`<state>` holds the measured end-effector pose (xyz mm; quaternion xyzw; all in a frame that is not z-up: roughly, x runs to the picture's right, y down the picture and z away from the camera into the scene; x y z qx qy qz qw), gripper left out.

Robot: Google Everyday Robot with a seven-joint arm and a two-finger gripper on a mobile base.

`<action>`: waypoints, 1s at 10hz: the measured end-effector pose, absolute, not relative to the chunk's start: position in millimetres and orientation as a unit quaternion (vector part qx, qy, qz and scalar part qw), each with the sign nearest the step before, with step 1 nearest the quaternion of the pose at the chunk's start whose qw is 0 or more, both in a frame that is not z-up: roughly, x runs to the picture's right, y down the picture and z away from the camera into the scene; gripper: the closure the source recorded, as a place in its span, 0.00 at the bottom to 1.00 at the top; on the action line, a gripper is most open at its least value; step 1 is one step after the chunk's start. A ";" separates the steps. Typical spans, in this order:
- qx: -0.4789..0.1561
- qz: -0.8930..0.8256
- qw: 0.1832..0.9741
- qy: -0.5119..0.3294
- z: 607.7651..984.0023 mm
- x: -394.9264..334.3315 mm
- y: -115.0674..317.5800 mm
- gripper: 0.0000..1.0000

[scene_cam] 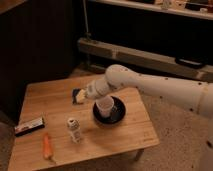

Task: Knock the bottle over

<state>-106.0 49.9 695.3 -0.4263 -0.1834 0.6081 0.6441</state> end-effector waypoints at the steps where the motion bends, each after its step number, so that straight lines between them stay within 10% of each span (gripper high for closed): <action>1: -0.428 0.621 0.629 -0.187 693.8 -88.7 63.4 1.00; 10: -0.476 0.615 0.582 -0.239 667.5 -99.8 158.1 1.00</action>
